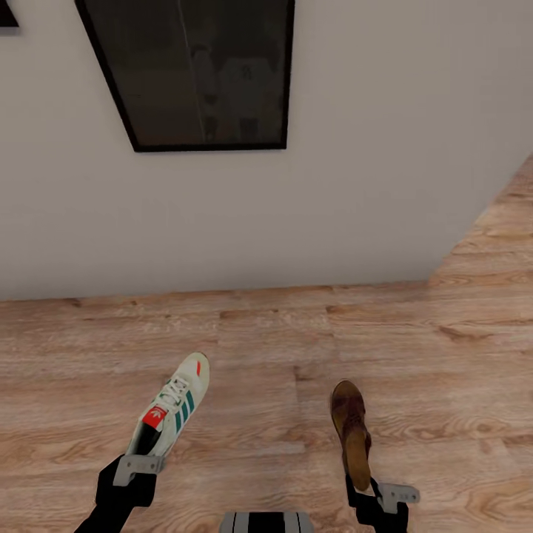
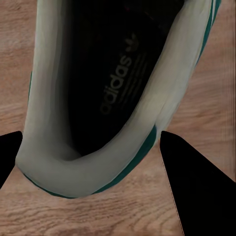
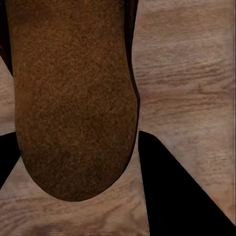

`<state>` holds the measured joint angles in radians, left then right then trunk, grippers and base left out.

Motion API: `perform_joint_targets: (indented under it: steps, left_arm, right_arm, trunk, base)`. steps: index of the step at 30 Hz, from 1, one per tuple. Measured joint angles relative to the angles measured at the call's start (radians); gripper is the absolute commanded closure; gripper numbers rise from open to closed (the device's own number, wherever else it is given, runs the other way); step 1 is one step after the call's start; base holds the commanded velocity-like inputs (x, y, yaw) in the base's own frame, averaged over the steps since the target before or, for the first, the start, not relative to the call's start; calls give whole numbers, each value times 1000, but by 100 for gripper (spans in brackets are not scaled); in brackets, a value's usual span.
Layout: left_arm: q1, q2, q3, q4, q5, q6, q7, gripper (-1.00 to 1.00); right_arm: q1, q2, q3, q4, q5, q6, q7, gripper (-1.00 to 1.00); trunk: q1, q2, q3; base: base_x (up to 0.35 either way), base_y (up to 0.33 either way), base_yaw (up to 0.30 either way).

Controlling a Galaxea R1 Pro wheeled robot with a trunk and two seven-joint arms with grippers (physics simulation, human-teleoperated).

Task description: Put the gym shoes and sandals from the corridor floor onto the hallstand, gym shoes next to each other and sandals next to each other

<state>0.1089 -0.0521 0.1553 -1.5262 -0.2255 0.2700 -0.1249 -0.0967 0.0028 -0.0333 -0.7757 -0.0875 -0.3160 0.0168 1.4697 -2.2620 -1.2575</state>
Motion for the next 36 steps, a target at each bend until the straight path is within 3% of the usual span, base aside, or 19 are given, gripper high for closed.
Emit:
perform_joint_targets:
  steps: [21,27,33,36]
  left_arm:
    - [0,0,1,1,0,0,0,100]
    - [0,0,1,2,0,0,0,100]
    - [0,0,1,2,0,0,0,100]
    - [0,0,0,2,0,0,0,100]
  right_arm:
    - [-1,-2,-6,-2,-7,-1,3,100]
    - [-1,-7,-5,-141,-10,-1,6,100]
    - [0,-7,-4,-411,-8,7,5,100]
    - [0,-6,-3,-451,-6,10,5,100]
  trunk:
    - [0,0,-8]
    - [0,0,-8]
    - [0,0,-8]
    - [0,0,-8]
  base:
    - [0,0,-269]
    - [0,0,-300]
    - [0,0,-300]
    - [0,0,-292]
